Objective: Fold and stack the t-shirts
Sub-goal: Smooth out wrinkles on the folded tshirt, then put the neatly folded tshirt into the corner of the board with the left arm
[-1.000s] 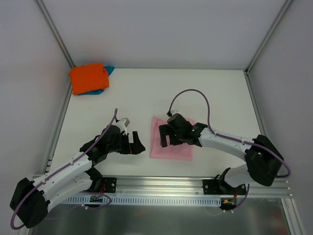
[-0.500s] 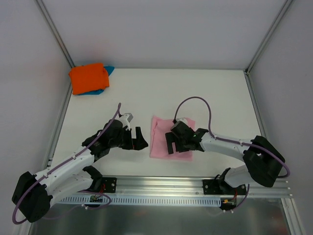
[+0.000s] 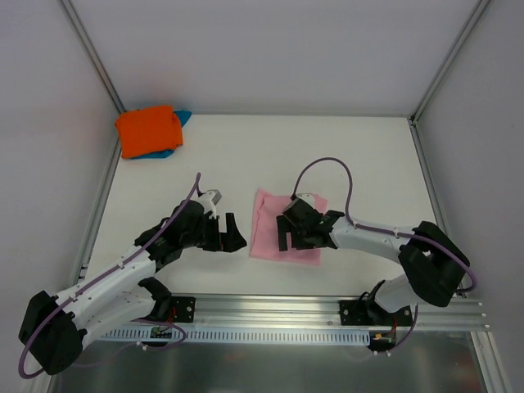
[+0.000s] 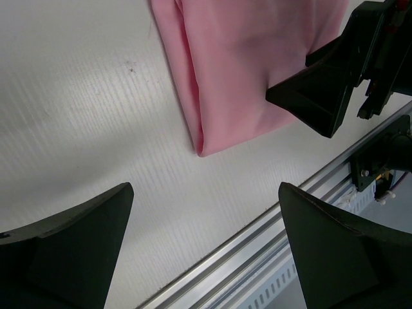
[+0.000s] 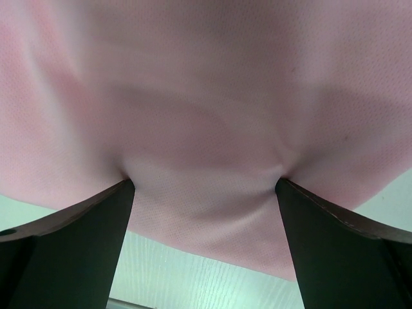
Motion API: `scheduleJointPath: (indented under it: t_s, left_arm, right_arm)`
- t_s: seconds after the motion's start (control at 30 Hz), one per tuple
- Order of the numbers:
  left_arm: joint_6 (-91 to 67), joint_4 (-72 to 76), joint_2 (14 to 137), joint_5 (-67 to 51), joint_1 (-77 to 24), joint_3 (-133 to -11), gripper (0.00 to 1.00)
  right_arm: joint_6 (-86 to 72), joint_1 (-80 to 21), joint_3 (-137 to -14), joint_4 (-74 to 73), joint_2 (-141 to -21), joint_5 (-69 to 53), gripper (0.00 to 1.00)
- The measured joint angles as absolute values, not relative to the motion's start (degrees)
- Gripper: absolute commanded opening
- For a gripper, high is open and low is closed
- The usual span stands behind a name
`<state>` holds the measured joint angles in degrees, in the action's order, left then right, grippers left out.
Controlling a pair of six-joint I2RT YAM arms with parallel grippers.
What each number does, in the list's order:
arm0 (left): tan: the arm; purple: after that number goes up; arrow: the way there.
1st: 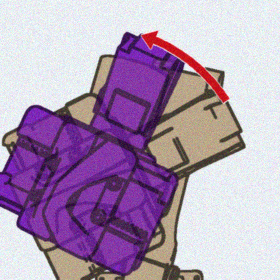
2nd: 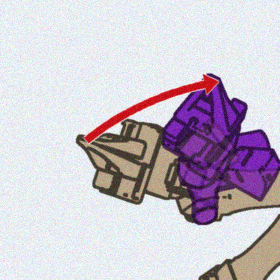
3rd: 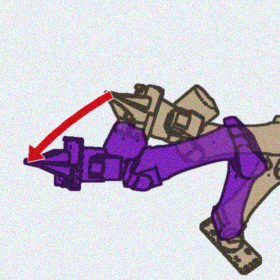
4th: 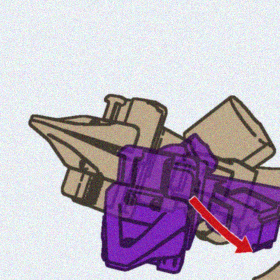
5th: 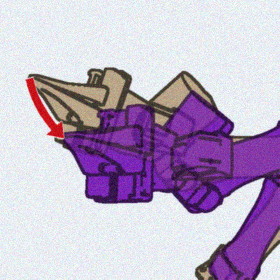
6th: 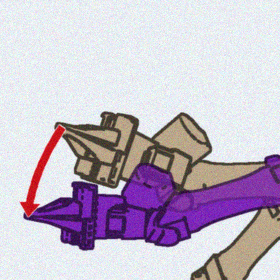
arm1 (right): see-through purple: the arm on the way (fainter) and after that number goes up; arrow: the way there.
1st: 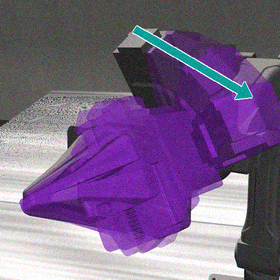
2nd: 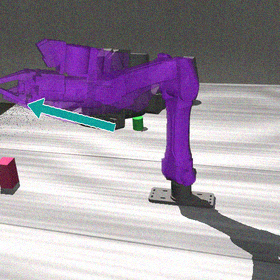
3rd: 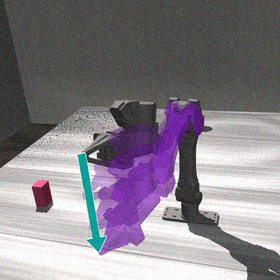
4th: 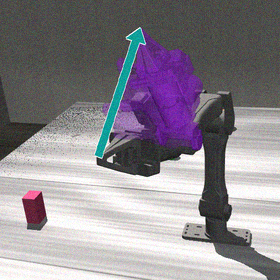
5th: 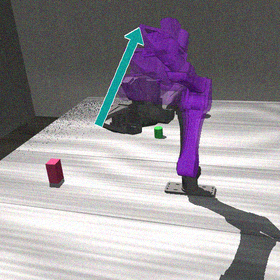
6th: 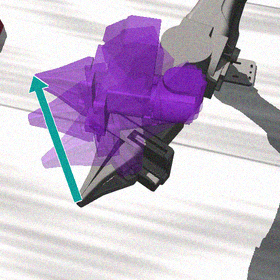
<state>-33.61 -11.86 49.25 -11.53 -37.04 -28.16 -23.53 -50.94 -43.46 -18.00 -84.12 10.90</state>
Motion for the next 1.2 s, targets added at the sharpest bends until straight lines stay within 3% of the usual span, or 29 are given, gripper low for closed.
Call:
scheduleJointPath:
  t_s: [0.37,0.77,1.03,1.2]
  left_arm:
    - [-33.4,-12.1,50.5,-11.5,-37.0,-28.2,0.99]
    - [-34.1,1.2,66.4,-15.0,-35.6,-28.1,0.99]
    - [-34.3,6.0,72.1,-18.2,-35.5,-29.2,0.99]
    - [-34.3,5.7,70.6,-18.4,-35.5,-29.5,0.99]
  right_arm:
    - [-22.3,-47.4,-45.3,-19.6,-86.0,12.8,0.99]
    - [-21.6,-47.5,-45.8,-29.0,-79.4,13.6,1.00]
    - [-20.9,-50.6,-53.0,-33.3,-77.4,14.1,0.99]
    - [-20.7,-55.2,-59.4,-33.3,-84.6,13.3,0.99]
